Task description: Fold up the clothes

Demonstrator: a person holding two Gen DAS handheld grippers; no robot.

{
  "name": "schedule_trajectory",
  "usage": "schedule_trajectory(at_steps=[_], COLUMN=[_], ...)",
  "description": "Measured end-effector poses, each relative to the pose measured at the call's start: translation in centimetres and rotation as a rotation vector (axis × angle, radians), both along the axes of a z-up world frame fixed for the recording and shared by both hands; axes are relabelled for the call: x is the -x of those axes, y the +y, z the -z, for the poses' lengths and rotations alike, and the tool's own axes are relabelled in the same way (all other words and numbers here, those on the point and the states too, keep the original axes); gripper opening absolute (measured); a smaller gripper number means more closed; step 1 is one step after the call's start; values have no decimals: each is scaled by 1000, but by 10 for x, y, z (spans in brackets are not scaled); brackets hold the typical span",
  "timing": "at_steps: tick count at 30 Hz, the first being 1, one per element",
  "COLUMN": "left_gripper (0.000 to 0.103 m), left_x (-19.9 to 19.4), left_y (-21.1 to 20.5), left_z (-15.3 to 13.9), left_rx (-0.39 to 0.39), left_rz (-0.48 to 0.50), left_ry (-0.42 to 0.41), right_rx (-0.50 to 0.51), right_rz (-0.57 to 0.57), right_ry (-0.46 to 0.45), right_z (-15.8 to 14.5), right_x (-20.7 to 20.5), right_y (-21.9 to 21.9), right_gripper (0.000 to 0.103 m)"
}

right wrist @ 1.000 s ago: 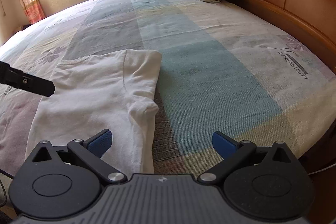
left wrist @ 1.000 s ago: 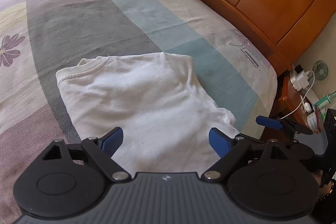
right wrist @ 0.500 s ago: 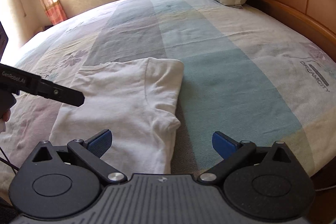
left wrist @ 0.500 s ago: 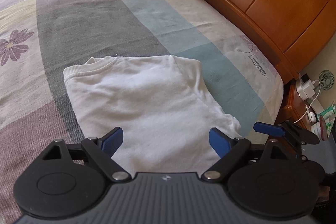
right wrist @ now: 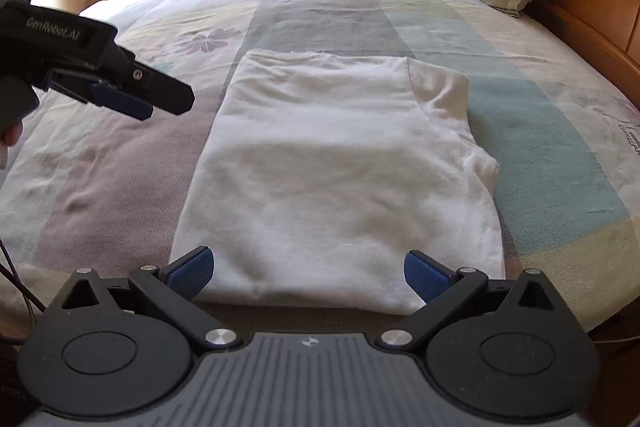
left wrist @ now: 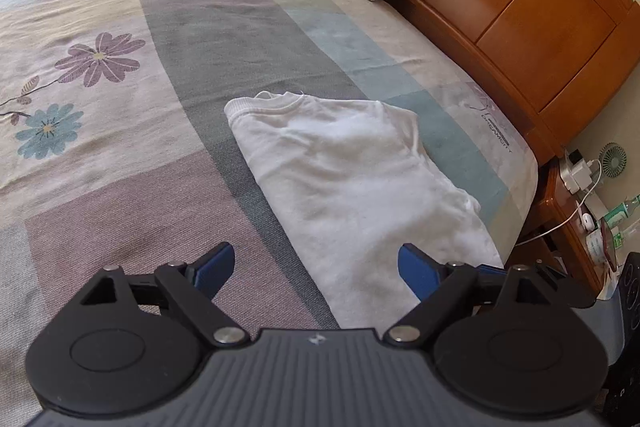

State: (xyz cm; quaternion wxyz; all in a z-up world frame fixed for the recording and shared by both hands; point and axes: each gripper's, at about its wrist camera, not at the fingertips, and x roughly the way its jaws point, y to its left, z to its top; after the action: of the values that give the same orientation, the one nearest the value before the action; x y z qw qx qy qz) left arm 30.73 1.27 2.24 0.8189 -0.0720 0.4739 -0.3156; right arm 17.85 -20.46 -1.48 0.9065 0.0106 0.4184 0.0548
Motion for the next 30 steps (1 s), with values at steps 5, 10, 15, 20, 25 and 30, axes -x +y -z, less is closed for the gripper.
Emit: schedule_trajectory(at_steps=[5, 10, 15, 20, 25, 30], left_gripper=[89, 89, 89, 89, 89, 90], left_x=[4, 6, 7, 0, -4, 0], left_y=[29, 63, 88, 102, 99, 84], left_z=[-1, 6, -1, -3, 2, 4], left_rx=[44, 62, 75, 79, 85, 75], left_rz=[-37, -118, -154, -186, -187, -202], left_ry=[-12, 25, 13, 15, 28, 37], right_rx=[48, -14, -16, 63, 94, 10], right_rz=[14, -78, -79, -23, 78, 210], right_ry=[53, 36, 173, 52, 6, 106], right_z=[2, -11, 2, -31, -25, 13], right_x=[-4, -3, -10, -29, -64, -76], right_y=[16, 47, 67, 53, 17, -21], right_gripper=[103, 103, 103, 103, 103, 103])
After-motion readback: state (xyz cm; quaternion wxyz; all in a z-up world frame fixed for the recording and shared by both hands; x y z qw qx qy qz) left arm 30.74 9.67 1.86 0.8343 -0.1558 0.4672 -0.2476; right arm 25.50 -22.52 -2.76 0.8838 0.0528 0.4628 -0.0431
